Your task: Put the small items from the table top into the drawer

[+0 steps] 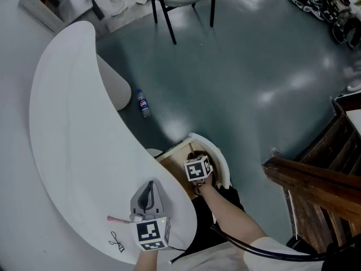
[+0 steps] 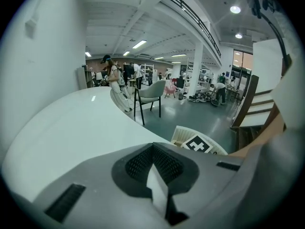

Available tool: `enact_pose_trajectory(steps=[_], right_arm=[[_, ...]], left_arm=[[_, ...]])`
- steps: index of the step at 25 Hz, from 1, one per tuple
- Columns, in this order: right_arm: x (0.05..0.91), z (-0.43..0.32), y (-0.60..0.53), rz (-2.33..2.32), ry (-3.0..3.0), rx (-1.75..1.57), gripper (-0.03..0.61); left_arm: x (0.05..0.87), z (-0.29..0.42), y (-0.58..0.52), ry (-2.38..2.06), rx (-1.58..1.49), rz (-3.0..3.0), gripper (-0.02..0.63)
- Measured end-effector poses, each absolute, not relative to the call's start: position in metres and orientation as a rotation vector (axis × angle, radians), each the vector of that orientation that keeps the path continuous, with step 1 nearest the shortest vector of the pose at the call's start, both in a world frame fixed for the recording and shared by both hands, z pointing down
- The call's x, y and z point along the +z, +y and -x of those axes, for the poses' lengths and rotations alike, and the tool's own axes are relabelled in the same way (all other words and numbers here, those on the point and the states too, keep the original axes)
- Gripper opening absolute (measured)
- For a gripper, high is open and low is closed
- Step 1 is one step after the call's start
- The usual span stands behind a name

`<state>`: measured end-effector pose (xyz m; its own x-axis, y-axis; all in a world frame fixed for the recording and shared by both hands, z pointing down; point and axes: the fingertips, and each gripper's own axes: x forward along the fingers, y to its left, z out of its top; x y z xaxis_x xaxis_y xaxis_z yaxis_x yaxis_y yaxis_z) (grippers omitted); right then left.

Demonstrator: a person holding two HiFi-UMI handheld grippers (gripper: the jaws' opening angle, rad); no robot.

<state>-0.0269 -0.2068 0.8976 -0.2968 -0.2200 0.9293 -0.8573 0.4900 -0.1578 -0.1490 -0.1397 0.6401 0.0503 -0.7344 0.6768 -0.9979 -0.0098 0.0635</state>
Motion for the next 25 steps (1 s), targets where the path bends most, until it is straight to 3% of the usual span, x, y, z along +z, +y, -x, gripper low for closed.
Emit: enact_pose_trajectory(steps=[11, 25], right_arm=[[0.850, 0.034, -0.213, -0.834, -1.881, 0.769, 0.063], [0.706, -0.003, -0.173, -0.621, -2.181, 0.703, 0.063]], left_arm=[[0.607, 0.151, -0.115, -1.900, 0.605, -1.684, 0.020], [0.551, 0.100, -0.065, -2.115, 0.492, -1.514, 0.020]])
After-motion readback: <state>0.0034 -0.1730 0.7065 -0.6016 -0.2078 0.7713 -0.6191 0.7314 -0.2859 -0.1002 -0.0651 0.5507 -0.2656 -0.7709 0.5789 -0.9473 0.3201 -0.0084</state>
